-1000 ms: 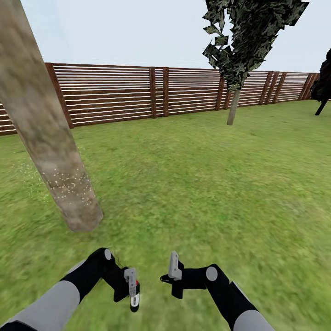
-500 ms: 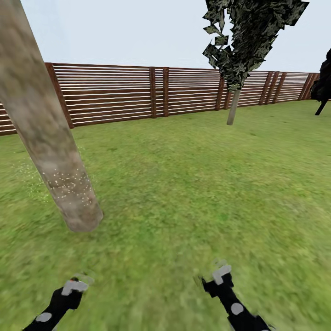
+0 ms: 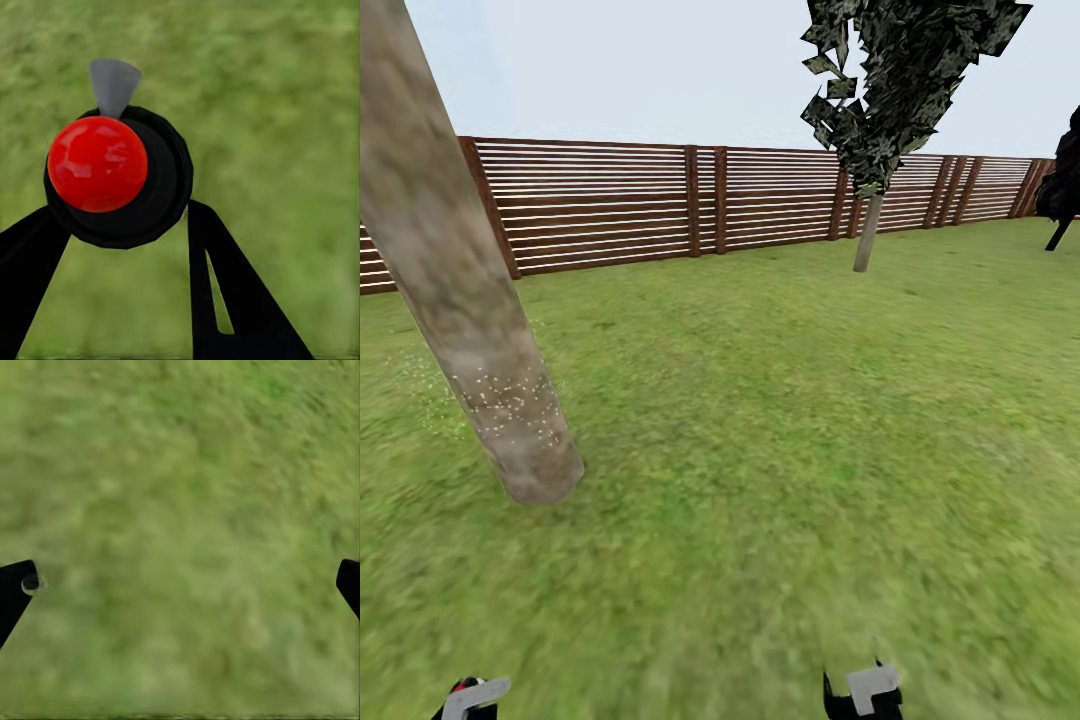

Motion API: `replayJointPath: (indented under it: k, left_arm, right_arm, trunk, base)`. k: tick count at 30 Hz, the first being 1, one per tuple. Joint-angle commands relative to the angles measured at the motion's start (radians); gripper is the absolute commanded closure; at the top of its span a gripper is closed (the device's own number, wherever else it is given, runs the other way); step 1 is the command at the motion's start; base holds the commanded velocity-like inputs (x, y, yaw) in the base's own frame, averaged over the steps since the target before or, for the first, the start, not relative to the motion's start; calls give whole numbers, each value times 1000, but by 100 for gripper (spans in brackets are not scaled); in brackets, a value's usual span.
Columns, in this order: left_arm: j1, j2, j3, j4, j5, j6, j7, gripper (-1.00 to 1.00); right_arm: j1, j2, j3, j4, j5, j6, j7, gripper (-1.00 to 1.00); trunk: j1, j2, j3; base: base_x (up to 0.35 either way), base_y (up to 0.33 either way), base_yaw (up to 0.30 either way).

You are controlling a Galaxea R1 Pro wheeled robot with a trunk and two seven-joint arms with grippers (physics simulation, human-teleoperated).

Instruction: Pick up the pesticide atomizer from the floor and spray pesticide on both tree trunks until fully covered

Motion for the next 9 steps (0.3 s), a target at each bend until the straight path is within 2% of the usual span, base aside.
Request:
replayJointPath:
  k: [1, 9]
  left_arm:
    - [-1, 0, -1, 5, -4, -4, 5, 100]
    - [-1, 1, 0, 20, -5, -4, 4, 100]
  right_arm:
    - [5, 0, -6, 1, 11, -1, -6, -100]
    - [12, 3, -6, 1, 10, -1, -6, -100]
  trunk:
    - [0, 0, -1]
    - [0, 0, -1]
  base:
    - [0, 0, 0]
    - [0, 0, 0]
